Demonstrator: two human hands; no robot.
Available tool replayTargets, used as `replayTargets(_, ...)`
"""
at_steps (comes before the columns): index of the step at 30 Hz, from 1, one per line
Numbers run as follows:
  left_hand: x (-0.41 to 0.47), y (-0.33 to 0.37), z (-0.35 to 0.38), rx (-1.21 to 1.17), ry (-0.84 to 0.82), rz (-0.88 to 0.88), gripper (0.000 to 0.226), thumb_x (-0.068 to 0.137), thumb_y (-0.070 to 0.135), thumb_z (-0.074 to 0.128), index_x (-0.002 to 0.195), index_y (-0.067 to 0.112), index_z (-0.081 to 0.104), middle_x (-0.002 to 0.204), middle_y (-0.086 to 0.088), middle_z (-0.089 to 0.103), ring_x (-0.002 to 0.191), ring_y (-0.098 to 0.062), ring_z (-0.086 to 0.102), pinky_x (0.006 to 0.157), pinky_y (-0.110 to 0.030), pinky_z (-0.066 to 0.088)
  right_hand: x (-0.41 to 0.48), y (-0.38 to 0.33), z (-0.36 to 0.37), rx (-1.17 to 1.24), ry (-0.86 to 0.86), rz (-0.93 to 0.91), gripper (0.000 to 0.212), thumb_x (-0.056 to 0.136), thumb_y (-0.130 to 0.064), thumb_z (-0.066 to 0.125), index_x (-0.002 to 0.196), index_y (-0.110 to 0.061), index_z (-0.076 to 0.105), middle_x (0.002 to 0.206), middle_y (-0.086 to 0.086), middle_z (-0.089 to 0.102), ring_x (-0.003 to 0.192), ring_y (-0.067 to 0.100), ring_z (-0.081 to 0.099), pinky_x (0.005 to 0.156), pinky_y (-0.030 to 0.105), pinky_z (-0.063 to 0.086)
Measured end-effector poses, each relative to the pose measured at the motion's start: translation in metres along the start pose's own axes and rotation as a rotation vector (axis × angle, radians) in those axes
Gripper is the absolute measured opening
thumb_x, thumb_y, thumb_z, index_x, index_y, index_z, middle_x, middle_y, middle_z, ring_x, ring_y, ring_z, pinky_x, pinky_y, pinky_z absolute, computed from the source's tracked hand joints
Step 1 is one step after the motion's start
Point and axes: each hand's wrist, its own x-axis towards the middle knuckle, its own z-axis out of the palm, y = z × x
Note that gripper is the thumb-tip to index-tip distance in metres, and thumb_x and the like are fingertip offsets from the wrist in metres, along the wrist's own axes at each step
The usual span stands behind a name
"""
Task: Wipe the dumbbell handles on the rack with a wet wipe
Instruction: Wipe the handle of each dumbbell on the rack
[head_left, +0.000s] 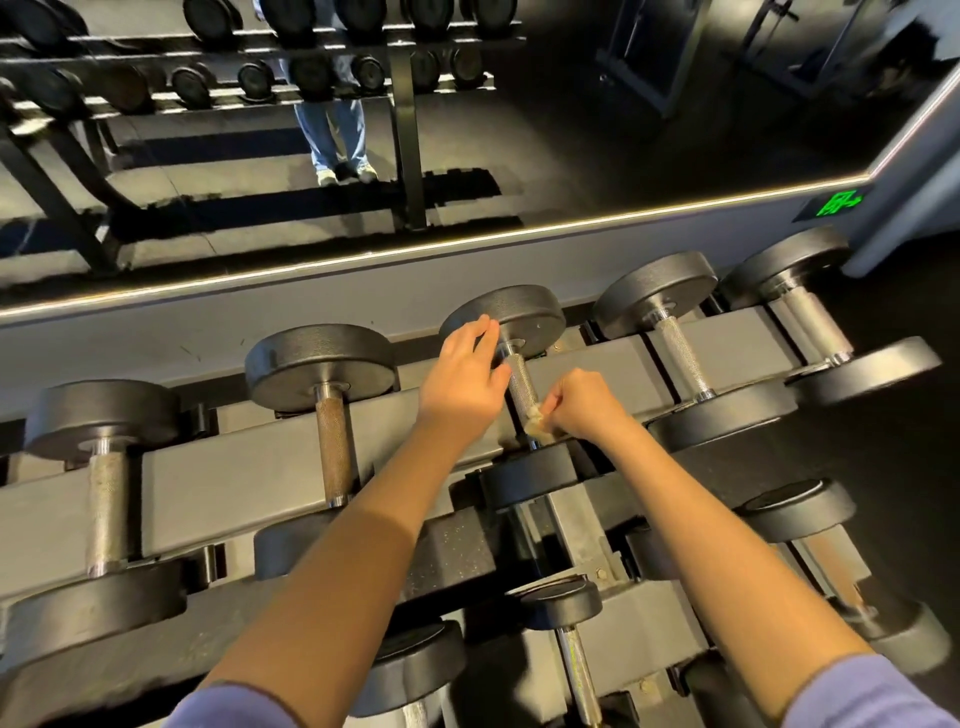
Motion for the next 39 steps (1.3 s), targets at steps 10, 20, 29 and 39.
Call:
replayTargets(10, -0.095, 0.011, 0.026, -0.31, 0.169, 0.04, 0.034, 0.094, 0.019, 0.043, 0.121, 0.005, 0.058, 0.119, -0.007, 0.055, 0.11, -0.014, 0.046, 0.095, -0.027, 0.039, -0.087, 0.007, -0.005, 0.534, 0.58, -0.067, 0.017, 0.084, -0.012, 0.069, 0.101, -0.009, 0.071, 0.084, -0.003, 0.065, 0.072, -0.001, 0.058, 0.07, 0.008, 0.046)
replayTargets(20, -0.205, 0.004, 0.096, -0.175, -0.109, 0.108, 0.034, 0.092, 0.021, 0.035, 0.101, 0.008, 0.065, 0.099, -0.007, 0.06, 0.089, -0.025, 0.058, 0.076, -0.047, 0.052, -0.203, 0.084, 0.1, 0.81, 0.695, 0.131, 0.012, 0.082, -0.007, 0.072, 0.089, -0.016, 0.069, 0.071, -0.007, 0.064, 0.063, -0.003, 0.058, 0.06, 0.007, 0.044)
replayTargets(29, -0.231, 0.0, 0.176, -0.021, -0.42, 0.018, 0.049, 0.102, 0.024, 0.037, 0.15, 0.022, 0.025, 0.155, 0.008, 0.025, 0.142, -0.011, 0.021, 0.113, -0.026, 0.017, -0.22, 0.177, 0.206, 0.642, 0.36, 0.295, 0.011, 0.086, -0.013, 0.068, 0.092, -0.021, 0.072, 0.072, -0.016, 0.064, 0.071, 0.003, 0.061, 0.068, 0.016, 0.047)
replayTargets(39, -0.249, -0.034, 0.269, 0.026, -0.42, 0.01, 0.057, 0.101, 0.024, 0.039, 0.152, 0.026, 0.013, 0.159, 0.011, 0.005, 0.146, -0.01, 0.008, 0.12, -0.029, 0.007, -0.178, 0.233, 0.275, 0.558, 0.35, 0.255, 0.016, 0.088, -0.022, 0.065, 0.102, -0.018, 0.072, 0.088, -0.006, 0.072, 0.082, 0.006, 0.065, 0.073, 0.023, 0.05)
